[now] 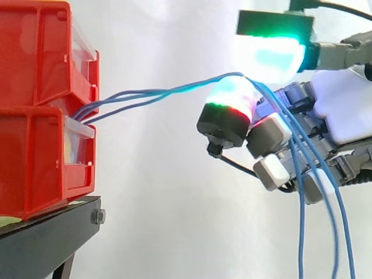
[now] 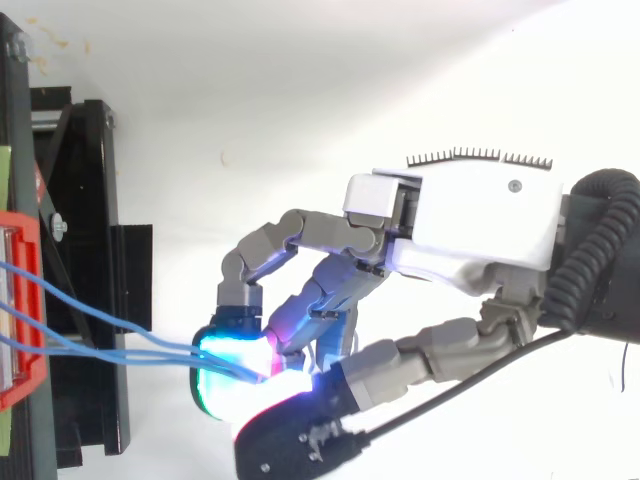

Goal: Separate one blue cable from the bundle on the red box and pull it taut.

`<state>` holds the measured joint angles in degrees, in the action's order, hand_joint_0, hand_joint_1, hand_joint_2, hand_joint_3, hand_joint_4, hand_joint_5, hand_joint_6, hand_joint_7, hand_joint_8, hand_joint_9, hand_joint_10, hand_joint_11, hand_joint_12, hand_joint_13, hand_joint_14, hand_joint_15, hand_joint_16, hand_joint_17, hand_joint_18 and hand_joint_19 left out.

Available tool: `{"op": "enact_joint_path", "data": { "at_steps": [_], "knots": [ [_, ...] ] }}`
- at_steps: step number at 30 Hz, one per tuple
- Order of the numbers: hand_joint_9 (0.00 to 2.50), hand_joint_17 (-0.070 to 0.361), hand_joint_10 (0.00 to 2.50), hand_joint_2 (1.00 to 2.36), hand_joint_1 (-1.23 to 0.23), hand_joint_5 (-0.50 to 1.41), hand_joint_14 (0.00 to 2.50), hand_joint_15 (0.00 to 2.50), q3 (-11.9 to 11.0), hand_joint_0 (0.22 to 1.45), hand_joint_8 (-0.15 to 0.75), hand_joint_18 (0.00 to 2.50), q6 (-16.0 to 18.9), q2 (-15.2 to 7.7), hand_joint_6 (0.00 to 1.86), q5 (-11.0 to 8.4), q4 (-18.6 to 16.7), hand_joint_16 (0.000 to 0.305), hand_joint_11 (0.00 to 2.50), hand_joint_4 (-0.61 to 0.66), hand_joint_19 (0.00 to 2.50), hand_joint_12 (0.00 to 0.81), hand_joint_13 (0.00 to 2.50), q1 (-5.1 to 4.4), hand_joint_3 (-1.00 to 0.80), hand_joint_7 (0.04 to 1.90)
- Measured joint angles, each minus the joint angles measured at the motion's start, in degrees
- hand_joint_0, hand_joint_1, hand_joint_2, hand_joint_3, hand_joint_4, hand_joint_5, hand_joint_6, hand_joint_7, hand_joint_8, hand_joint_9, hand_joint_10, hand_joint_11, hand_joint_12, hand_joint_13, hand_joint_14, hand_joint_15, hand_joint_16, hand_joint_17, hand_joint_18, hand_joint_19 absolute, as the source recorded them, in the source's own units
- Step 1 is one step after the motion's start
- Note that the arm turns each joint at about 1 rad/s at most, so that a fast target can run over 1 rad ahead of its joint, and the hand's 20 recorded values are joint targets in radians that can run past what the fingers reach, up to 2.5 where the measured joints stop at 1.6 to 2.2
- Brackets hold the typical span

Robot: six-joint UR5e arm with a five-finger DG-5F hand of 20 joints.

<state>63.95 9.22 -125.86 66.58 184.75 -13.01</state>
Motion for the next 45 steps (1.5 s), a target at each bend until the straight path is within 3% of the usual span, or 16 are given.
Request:
{"op": "enact_joint_path", "data": {
  "at_steps": [4, 8, 16, 22, 29, 31, 35, 37, 39, 41, 45],
  "knots": [
    [0.9, 0.102, 0.02, 1.0, -0.93, -0.19, 0.02, 0.65, 0.0, 0.69, 0.301, 0.86, -0.1, 0.0, 0.86, -0.08, 0.0, 0.046, 1.06, 0.0, 0.72, 0.36, 0.87, 0.0, -0.49, 1.02],
    [0.96, 0.109, 0.02, 1.0, -0.72, -0.17, 0.02, 0.65, 0.0, 0.54, 0.329, 0.87, -0.2, 0.0, 0.84, -0.12, 0.0, 0.049, 1.06, 0.06, 0.76, 0.389, 0.9, 0.0, -0.5, 1.06],
    [1.0, 0.121, 0.02, 1.0, -0.56, -0.16, 0.02, 0.66, 0.0, 0.5, 0.356, 0.9, -0.4, 0.0, 0.83, -0.13, 0.0, 0.054, 1.05, 0.08, 0.77, 0.415, 0.92, 0.0, -0.5, 1.09],
    [1.0, 0.111, 0.02, 1.0, -0.67, -0.15, 0.02, 0.66, 0.0, 0.58, 0.334, 0.86, -1.1, 0.0, 0.82, -0.19, 0.0, 0.049, 1.07, 0.07, 0.79, 0.392, 0.91, 0.11, -0.5, 1.12],
    [0.99, 0.109, 0.02, 1.02, -0.79, -0.15, 0.02, 0.66, 0.0, 0.63, 0.331, 0.89, -1.5, 0.0, 0.84, -0.01, 0.0, 0.048, 1.09, 0.0, 0.75, 0.387, 0.91, 0.25, -0.21, 1.14],
    [0.98, 0.107, 0.02, 1.02, -0.81, -0.16, 0.02, 0.66, 0.0, 0.63, 0.328, 0.87, -1.5, 0.0, 0.86, -0.06, 0.0, 0.048, 1.08, -0.02, 0.75, 0.386, 0.91, 0.28, -0.2, 1.11],
    [0.9, 0.104, 0.02, 1.01, -0.92, -0.18, 0.02, 0.64, 0.0, 0.7, 0.305, 0.82, -1.5, 0.0, 0.86, -0.16, 0.0, 0.046, 1.06, -0.09, 0.72, 0.367, 0.84, 0.33, -0.36, 1.05],
    [0.89, 0.103, 0.02, 1.0, -0.93, -0.18, 0.02, 0.64, 0.0, 0.69, 0.3, 0.82, -1.5, 0.0, 0.85, -0.19, 0.0, 0.046, 1.04, -0.03, 0.72, 0.365, 0.84, 0.33, -0.5, 1.02],
    [0.89, 0.103, 0.02, 1.0, -0.86, -0.17, 0.02, 0.65, 0.0, 0.63, 0.299, 0.81, -1.5, 0.0, 0.85, -0.2, 0.0, 0.046, 1.04, 0.0, 0.73, 0.361, 0.84, 0.31, -0.5, 1.06],
    [0.92, 0.116, 0.02, 1.0, -0.69, -0.16, 0.02, 0.65, 0.0, 0.5, 0.338, 0.83, -1.6, 0.0, 0.84, -0.18, 0.0, 0.052, 1.03, 0.04, 0.74, 0.401, 0.86, 0.3, -0.5, 1.07],
    [0.95, 0.126, 0.02, 1.0, -0.53, -0.15, 0.02, 0.65, 0.0, 0.47, 0.367, 0.85, -1.7, 0.0, 0.83, -0.18, 0.0, 0.056, 1.01, 0.08, 0.75, 0.424, 0.88, 0.33, -0.5, 1.09]
  ]
}}
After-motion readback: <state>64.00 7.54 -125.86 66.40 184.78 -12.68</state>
